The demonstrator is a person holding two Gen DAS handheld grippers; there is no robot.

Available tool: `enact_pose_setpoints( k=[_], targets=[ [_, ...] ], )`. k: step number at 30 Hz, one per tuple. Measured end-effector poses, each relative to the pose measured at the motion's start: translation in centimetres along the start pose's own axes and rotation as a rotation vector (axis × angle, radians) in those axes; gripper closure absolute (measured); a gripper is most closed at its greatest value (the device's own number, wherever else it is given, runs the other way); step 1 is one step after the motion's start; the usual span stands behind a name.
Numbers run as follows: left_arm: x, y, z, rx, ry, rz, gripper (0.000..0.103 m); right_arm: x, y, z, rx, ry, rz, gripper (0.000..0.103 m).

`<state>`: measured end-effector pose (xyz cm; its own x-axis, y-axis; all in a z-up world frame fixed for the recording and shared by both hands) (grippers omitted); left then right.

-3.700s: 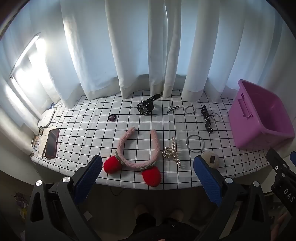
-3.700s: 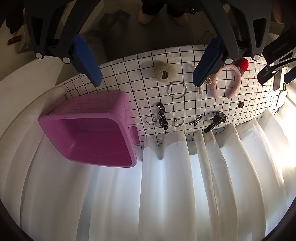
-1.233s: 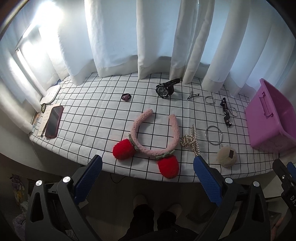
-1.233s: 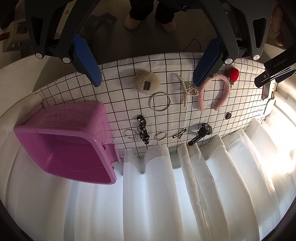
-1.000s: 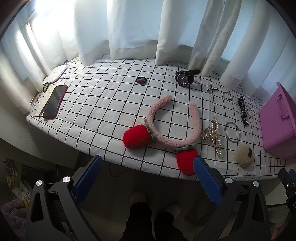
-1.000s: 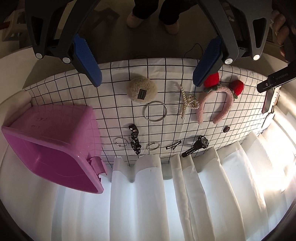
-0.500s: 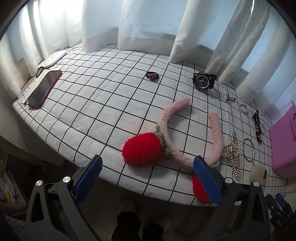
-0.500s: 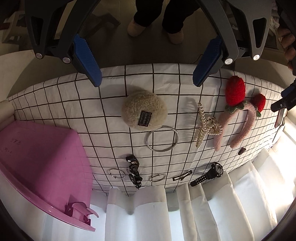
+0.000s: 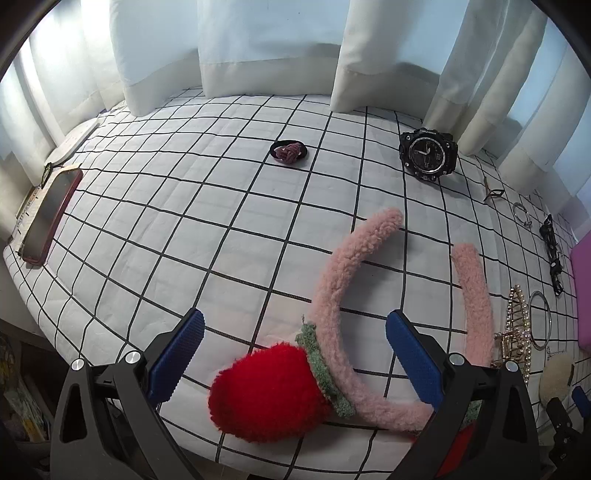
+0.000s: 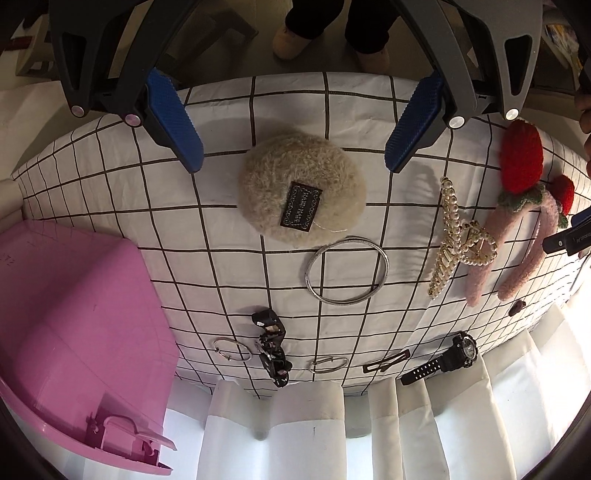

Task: Organize jewelry
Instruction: 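Grasp the pink headband with the left tool while the right tool grasps the beige puff, then carry the headband and puff into the pink tub and open both tools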

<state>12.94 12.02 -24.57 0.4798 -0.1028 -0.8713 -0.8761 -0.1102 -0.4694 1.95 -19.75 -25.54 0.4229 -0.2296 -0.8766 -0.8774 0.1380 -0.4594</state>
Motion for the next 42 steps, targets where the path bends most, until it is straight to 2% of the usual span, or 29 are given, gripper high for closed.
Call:
enact_pose_setpoints(
  k=[9,14,18,22,24,27,29,31,32,33,34,36,42],
  targets=[
    [3.1,0.0,-0.2,0.042,-0.011,0.056,0.005,1.9,-0.7,0.3,0.003,0.039,0.009,0.009],
    [3.2,0.1,-0.2,0.052,0.004,0.023,0.005,3.0,-0.7,0.3,0.012,0.044,0.03,0.009],
    [3.2,0.3,-0.3,0.052,0.004,-0.002,0.005,3.6,-0.6,-0.1,0.064,0.005,0.012,0.008],
    [3.1,0.4,-0.4,0.049,-0.004,-0.027,0.005,3.5,-0.4,0.1,0.053,0.007,-0.041,0.008],
    [3.1,0.4,-0.4,0.054,-0.002,-0.027,0.005,3.5,-0.3,0.1,0.051,0.005,-0.056,0.008],
    [3.1,0.2,-0.4,0.056,0.005,-0.012,0.007,3.6,-0.5,0.0,0.043,-0.001,-0.03,0.008],
    [2.9,0.1,-0.6,0.071,0.016,-0.006,0.013,3.7,-0.7,0.0,0.033,-0.012,-0.031,0.009],
    [2.5,0.1,-1.1,0.093,0.031,-0.006,0.03,3.7,-0.9,0.1,0.032,-0.013,-0.029,0.01],
    [2.3,0.1,-1.3,0.1,0.036,-0.009,0.036,3.6,-0.8,0.2,0.035,-0.019,-0.033,0.015],
    [2.1,0.2,-1.5,0.106,0.04,-0.016,0.049,3.4,-0.8,0.3,0.036,-0.016,-0.044,0.02],
    [1.9,0.2,-1.7,0.114,0.043,-0.021,0.066,3.2,-0.8,0.4,0.032,-0.014,-0.055,0.034],
    [1.8,0.2,-2.0,0.128,0.042,-0.021,0.09,3.0,-0.9,0.5,0.026,-0.013,-0.054,0.037],
    [1.6,0.0,-1.6,0.103,0.066,-0.004,0.093,2.3,-1.0,-0.1,0.061,-0.027,-0.061,0.041]
  ],
)
Point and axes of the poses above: each gripper's, at about its wrist camera, not at the fingertips, and x roughly the way its jaws point, z to its left, y to its underside, the point moved 2 cm from there along x, roughly the way its jaws point, and after that the axes turned 8 degrees about y, right-handed, at the moved point
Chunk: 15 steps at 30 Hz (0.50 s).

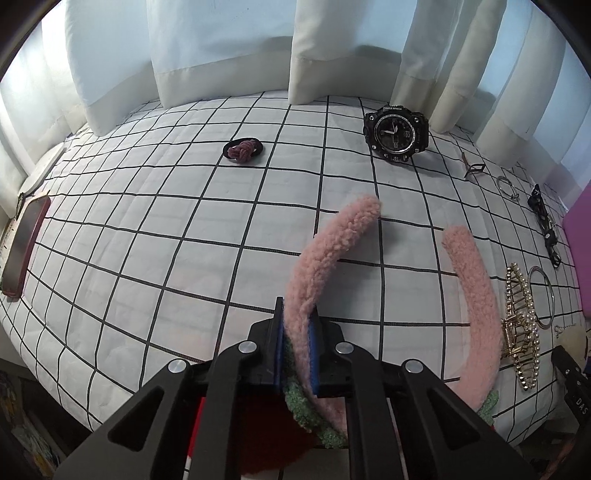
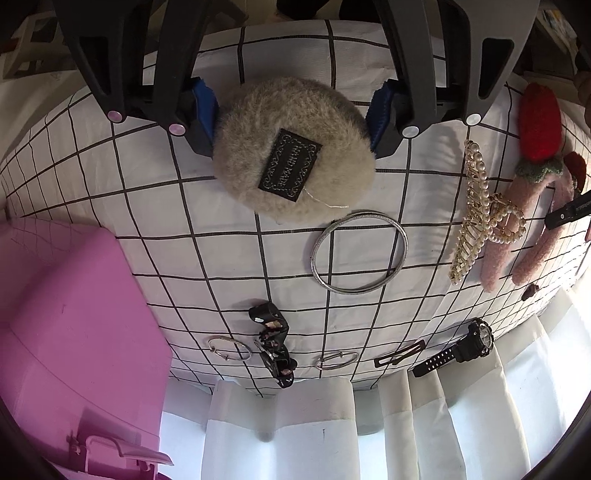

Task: Organize jewelry
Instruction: 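Carry the headband and puff into the pink tub and open both tools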

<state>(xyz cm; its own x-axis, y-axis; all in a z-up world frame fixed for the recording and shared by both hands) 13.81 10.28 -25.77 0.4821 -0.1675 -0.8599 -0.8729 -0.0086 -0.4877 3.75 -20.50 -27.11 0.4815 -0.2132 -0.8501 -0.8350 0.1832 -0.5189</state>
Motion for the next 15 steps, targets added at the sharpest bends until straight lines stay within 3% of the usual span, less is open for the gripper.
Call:
enact_pose_setpoints(
  k=[15],
  targets=[
    [-7.8,-2.5,-1.9,0.054,0.066,-0.125,0.093,-6.3,-1.8,0.5,0.049,-0.064,-0.082,0.041]
  ],
)
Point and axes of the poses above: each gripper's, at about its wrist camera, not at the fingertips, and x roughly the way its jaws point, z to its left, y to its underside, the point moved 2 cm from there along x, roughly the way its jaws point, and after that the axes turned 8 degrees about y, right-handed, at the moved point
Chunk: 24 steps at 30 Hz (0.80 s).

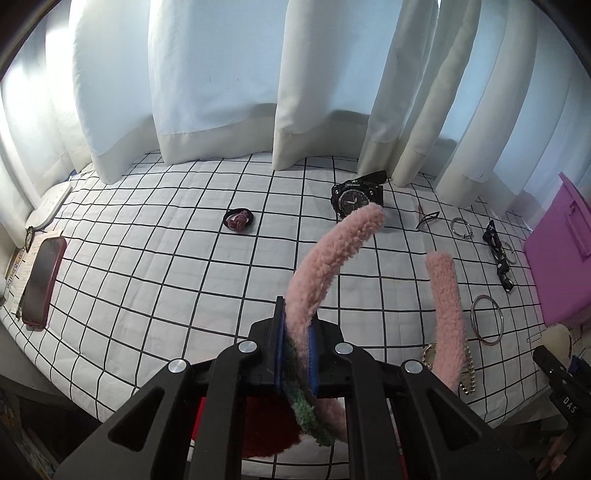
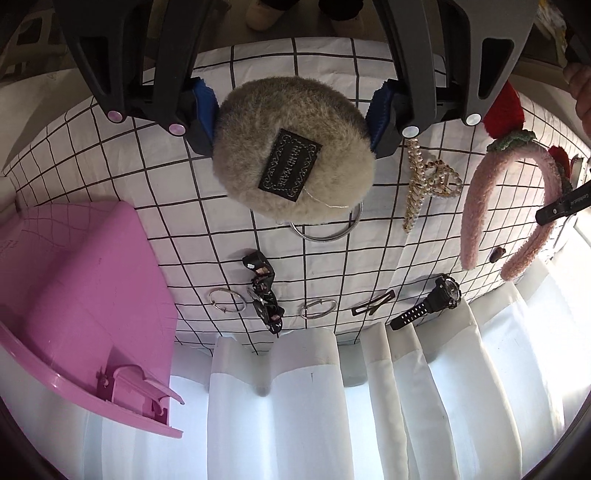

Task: Organize jewelry
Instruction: 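Carry the headband and puff into the pink tub and open both tools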

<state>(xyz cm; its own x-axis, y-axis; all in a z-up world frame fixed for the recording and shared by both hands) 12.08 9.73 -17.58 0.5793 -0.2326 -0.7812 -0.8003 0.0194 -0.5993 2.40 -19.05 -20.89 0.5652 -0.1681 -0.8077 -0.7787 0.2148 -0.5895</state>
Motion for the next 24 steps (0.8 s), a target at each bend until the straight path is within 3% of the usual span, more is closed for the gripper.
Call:
enact_pose_setpoints(
  k=[9,14,18,24],
  targets=[
    [-4.9,-3.6,-3.7,0.116,0.07,-0.086,0.093,-5.7,-3.0,-0.1,0.066,-0.004,-0.096,0.041],
    [-7.7,-5.7,-7.9,0.191,0.135,-0.147,0.092,-9.5,-5.2,-2.0,0.114,0.009,-0.184,0.041],
    [-9.5,-7.6,-12.6,0.234,0.192,-0.193,0.092,-11.9,-7.6,-5.3,0.148,0.035,-0.237,0.041],
    [-10.5,-10.2,-21.7,0.244,0.273,-0.245,0.092,-13.8,-11.4,-13.7,0.171,0.075,-0.295,0.041]
  ],
)
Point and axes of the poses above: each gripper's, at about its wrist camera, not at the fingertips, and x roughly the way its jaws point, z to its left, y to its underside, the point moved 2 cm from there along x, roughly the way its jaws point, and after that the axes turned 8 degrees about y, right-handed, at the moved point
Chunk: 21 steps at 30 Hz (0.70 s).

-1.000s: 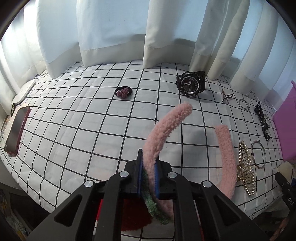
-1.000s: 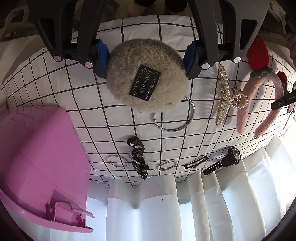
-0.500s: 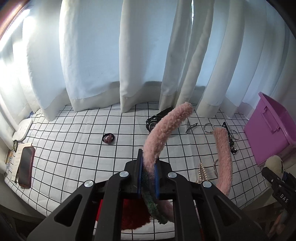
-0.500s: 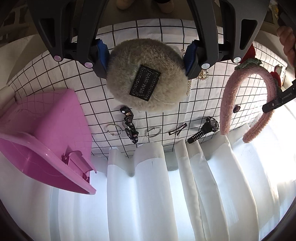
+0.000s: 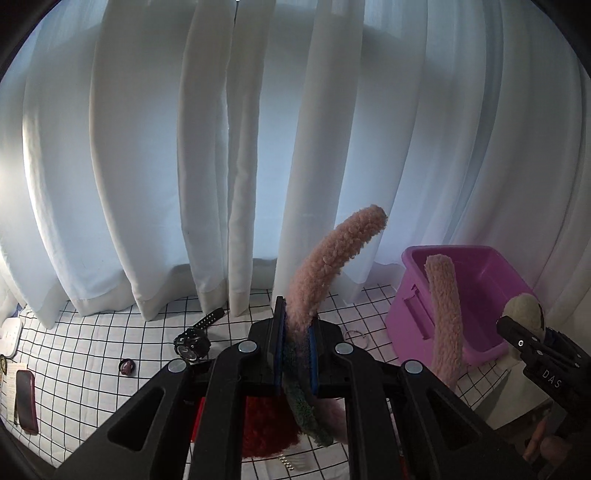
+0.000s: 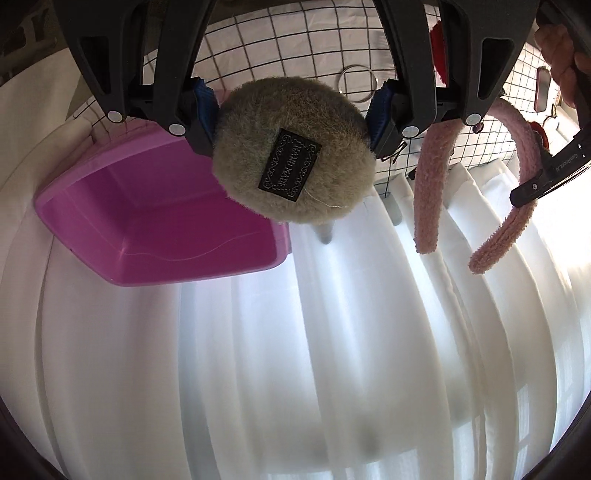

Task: Organize jewelry
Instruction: 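Carry the headband and puff into the pink tub and open both tools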

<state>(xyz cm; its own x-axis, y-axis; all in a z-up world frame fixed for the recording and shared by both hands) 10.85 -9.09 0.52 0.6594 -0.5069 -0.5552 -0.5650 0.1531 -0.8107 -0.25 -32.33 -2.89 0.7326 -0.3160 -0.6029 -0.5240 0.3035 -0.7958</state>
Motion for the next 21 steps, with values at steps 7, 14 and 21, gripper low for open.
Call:
enact_pose_setpoints(
  k=[7,14,21],
  targets=[
    [5.6,-3.3,-10.5,-0.029,0.059,0.006,0.092,3.0,-5.5,-9.6,-0.015,0.025,0.012,0.041],
    [12.7,-3.4,-17.6,-0.053,0.055,0.099,0.092,9.2,-7.0,-15.2,-0.056,0.019,0.13,0.041],
    [17.5,-1.6,-20.3,-0.056,-0.001,0.205,0.092,14.1,-5.9,-16.9,-0.066,-0.011,0.234,0.041]
  ],
)
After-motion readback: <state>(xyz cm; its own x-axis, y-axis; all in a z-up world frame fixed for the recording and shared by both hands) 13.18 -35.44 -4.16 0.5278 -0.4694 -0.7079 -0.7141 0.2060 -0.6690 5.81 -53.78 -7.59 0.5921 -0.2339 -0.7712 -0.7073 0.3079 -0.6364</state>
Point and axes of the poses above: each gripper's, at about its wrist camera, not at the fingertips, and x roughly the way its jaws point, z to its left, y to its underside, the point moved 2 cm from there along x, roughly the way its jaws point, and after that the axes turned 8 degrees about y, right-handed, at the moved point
